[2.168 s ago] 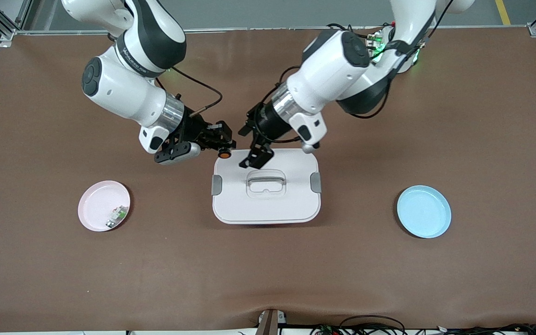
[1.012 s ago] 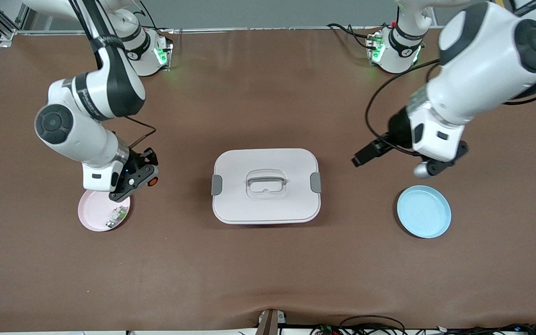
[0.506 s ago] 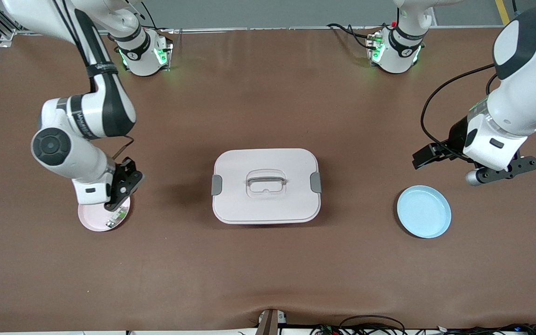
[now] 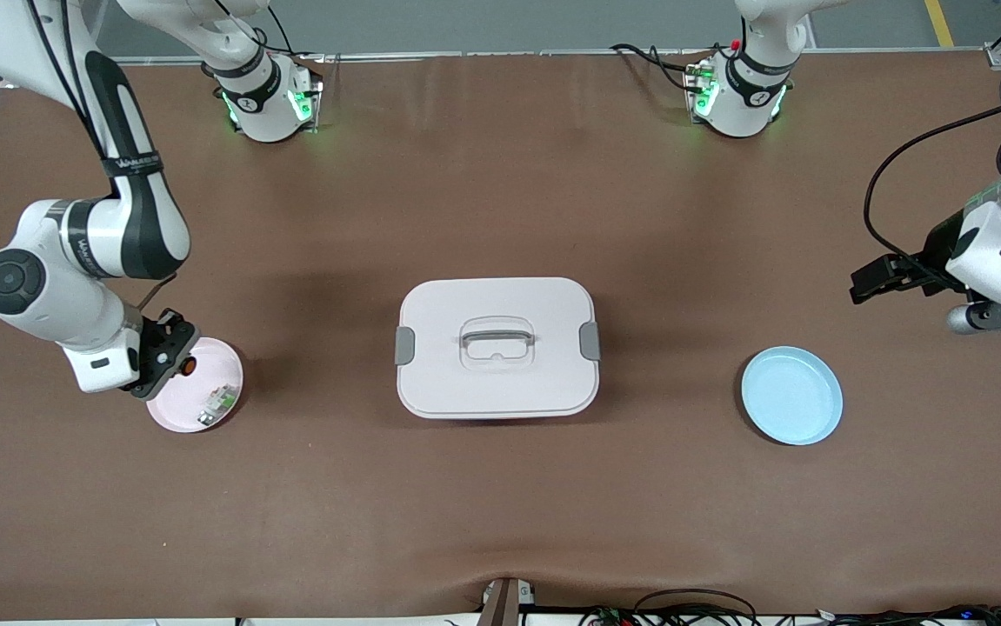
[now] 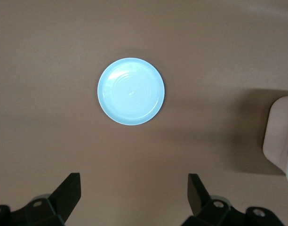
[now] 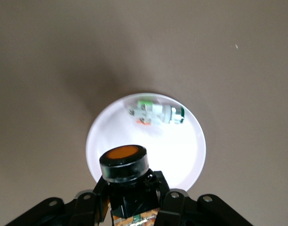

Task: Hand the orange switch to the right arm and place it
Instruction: 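Carry the switch with the right gripper over the white plate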

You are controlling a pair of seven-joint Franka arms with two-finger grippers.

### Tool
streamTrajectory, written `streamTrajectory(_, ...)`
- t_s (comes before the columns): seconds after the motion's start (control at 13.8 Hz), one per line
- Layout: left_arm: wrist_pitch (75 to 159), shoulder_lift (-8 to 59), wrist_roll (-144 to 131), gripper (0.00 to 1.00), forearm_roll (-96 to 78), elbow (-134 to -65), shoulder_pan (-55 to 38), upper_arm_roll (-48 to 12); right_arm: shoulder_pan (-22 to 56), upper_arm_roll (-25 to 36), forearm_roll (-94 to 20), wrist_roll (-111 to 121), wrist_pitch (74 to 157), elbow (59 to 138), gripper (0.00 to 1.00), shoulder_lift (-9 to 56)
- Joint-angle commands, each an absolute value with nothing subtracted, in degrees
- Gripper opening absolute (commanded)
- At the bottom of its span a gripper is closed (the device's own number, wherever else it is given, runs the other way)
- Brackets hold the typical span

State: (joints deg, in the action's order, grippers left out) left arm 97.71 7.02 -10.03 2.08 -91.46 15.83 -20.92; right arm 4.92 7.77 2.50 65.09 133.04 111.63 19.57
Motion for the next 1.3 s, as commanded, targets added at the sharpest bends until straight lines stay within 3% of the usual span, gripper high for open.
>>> streamTrajectory(0.0,99.83,2.91,-5.81,1.0,1.24,-96.4,17.75,-21.62,3.08,6.77,3.69,69.59,140.16,116.27,0.0,19.16)
streamTrajectory(0.22,102.74,-0.86,-1.51,1.0,-0.7,-101.76,19.86,-21.53,2.46,6.77,3.69,74.26,150.18,120.92,0.0,20.39)
streamTrajectory(0.51,106.43,-4.57,1.49,1.0,-3.6,-106.87,16.9,-17.16,0.27,6.77,3.69,80.41,154.33,121.2,0.0,23.9)
streamTrajectory(0.79,106.52,-4.92,1.41,1.0,-3.52,-106.7,5.12,-5.82,-0.18,6.68,3.69,80.51,157.05,121.11,0.0,26.45)
streamTrajectory(1.01,106.87,-4.83,1.15,1.0,-2.99,-106.09,-0.16,-1.68,-0.35,6.59,3.6,80.51,159.6,121.11,0.0,28.39)
streamTrajectory(1.23,106.88,-3.17,1.05,1.0,-2.55,-102.93,0.09,-1.58,-0.44,6.59,3.6,80.6,159.78,120.94,0.0,28.91)
